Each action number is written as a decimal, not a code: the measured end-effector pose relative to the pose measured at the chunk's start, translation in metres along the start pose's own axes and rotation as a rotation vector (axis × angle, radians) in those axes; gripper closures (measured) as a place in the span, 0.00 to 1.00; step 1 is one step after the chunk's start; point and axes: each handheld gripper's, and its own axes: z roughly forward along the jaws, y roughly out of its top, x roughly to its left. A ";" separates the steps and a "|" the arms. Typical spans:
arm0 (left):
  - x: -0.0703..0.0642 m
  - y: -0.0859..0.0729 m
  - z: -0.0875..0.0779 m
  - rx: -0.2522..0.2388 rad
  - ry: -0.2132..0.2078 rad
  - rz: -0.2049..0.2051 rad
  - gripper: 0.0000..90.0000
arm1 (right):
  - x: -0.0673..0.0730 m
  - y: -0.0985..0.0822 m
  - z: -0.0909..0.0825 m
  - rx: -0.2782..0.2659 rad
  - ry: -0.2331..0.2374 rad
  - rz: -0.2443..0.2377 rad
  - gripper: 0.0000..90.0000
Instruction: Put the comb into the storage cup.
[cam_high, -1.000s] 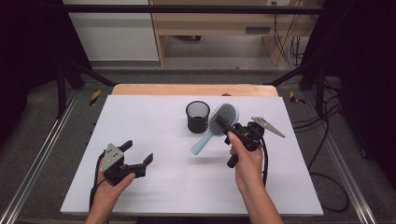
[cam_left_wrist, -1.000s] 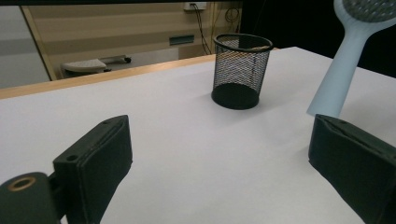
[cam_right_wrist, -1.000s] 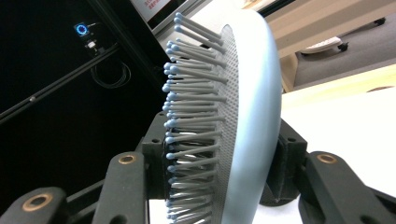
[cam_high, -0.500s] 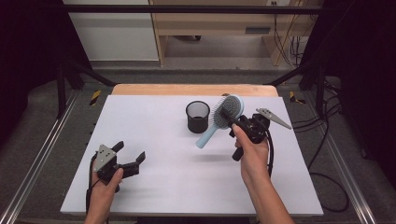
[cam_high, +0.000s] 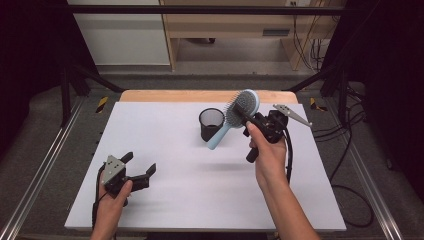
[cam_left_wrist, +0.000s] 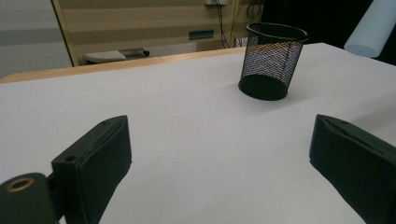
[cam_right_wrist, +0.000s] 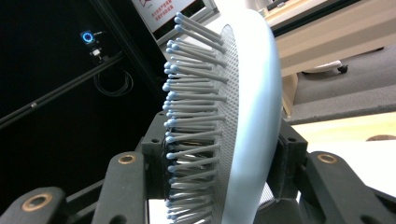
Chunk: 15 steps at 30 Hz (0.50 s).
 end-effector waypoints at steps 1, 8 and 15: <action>0.000 0.000 0.000 0.001 -0.001 0.002 0.07 | 0.001 0.002 0.001 -0.002 0.003 0.000 0.57; -0.003 0.000 0.002 0.009 -0.011 0.008 0.07 | 0.004 0.012 0.011 -0.025 0.010 0.017 0.57; -0.006 0.000 0.002 0.012 -0.017 0.026 0.07 | 0.008 0.022 0.022 -0.041 0.012 0.011 0.57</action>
